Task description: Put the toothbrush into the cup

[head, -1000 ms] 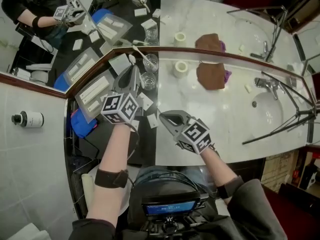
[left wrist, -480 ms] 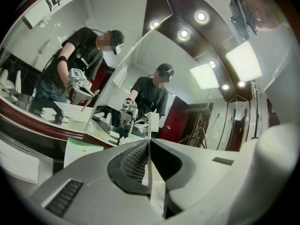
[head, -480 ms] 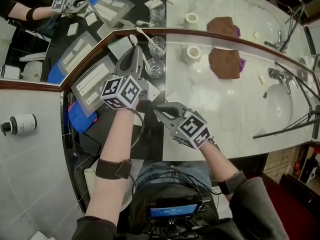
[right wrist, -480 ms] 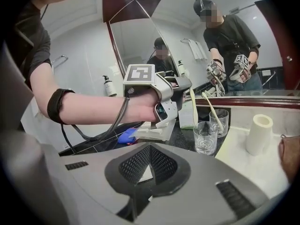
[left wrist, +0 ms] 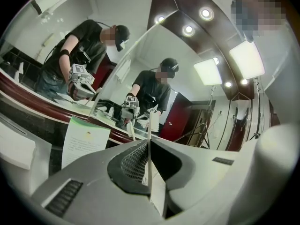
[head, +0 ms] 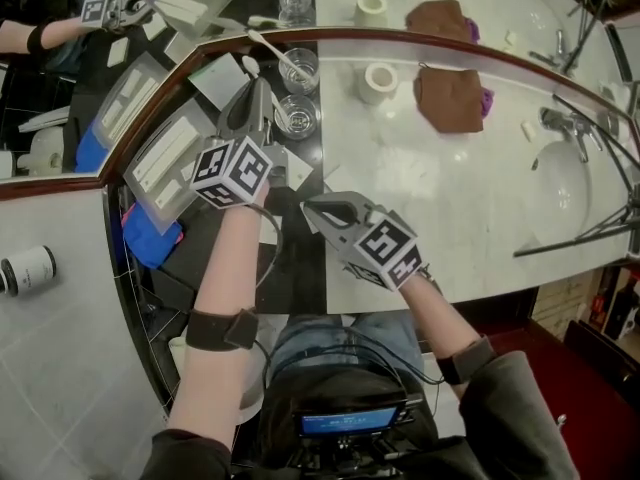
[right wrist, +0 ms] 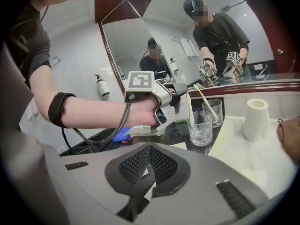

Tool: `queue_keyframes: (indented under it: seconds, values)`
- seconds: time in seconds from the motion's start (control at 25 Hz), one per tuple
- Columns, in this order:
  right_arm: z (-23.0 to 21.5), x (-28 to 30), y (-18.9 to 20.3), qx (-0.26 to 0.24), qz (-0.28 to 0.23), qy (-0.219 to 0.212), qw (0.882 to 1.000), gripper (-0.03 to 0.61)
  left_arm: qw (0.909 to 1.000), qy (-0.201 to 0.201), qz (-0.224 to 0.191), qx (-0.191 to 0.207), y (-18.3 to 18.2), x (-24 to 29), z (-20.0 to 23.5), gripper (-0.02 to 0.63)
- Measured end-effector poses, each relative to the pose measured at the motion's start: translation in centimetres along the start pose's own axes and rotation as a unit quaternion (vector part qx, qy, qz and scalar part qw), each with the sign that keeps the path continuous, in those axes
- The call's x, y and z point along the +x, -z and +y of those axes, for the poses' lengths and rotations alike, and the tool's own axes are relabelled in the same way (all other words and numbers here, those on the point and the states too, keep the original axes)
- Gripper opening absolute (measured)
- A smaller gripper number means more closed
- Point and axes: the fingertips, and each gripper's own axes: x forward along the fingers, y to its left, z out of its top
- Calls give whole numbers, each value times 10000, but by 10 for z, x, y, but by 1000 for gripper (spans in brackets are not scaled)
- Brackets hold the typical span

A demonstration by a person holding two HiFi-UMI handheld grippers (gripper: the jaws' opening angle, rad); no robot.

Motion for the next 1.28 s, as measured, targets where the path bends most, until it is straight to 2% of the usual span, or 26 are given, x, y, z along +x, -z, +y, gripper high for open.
queue_keyframes:
  seconds: [0.56, 0.88, 0.92, 1.04, 1.28]
  values:
    - [0, -2, 8, 129, -25, 125, 9998, 11, 9991, -317, 285, -67, 34, -5, 14, 21]
    - [-1, -11, 7, 125, -74, 197, 9997, 11, 9978, -456, 488, 24, 44, -7, 16, 28]
    - [-1, -13, 7, 125, -76, 202, 9997, 11, 9973, -481, 553, 78, 46, -7, 16, 32]
    - [-2, -17, 8, 117, -89, 236, 9996, 11, 9950, -527, 788, 302, 54, -7, 14, 125]
    - [1, -30, 0, 93, -130, 288, 9995, 11, 9931, -622, 935, 323, 56, -17, 9, 130]
